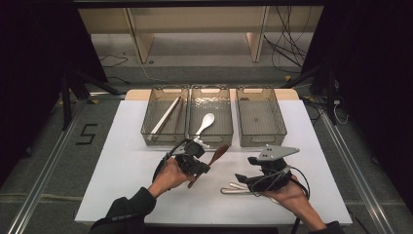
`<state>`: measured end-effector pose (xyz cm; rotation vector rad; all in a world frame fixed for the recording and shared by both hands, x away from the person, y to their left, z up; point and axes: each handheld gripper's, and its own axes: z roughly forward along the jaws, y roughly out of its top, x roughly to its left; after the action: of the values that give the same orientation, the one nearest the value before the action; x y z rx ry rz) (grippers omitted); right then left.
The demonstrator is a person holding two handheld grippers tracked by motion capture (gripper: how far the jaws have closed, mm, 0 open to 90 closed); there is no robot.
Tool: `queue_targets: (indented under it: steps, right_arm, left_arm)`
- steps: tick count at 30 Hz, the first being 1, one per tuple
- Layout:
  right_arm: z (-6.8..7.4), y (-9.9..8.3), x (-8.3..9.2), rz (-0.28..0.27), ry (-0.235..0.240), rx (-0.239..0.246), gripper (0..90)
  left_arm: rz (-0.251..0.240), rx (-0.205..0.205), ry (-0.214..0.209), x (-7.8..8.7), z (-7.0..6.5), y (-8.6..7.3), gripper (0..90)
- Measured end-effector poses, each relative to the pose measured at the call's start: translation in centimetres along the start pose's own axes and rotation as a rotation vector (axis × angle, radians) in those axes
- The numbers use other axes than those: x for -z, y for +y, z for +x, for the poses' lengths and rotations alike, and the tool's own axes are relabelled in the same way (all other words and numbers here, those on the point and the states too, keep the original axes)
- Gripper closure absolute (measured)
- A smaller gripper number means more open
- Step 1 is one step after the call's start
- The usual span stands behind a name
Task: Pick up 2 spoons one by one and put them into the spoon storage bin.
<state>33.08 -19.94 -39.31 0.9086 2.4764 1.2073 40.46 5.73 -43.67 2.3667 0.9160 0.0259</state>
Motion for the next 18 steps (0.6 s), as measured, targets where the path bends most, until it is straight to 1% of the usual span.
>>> queue_targets:
  steps: [4,6,14,18]
  right_arm:
    - [0.0,0.0,0.0,0.000,0.001,0.000,29.3]
    - [-0.1,0.0,-0.1,0.001,-0.001,0.000,29.3]
    - [-0.1,0.0,-0.1,0.002,-0.002,-0.002,29.3]
    - [-0.1,0.0,-0.1,0.001,-0.003,-0.005,29.3]
  left_arm:
    - [-0.019,0.012,-0.001,0.3,0.2,0.2,83.6]
    - [-0.022,0.004,0.001,0.4,0.2,0.3,83.6]
    - [-0.058,0.021,0.007,1.3,0.9,0.9,83.5]
    - [-0.079,0.022,0.010,1.8,1.2,1.2,83.5]
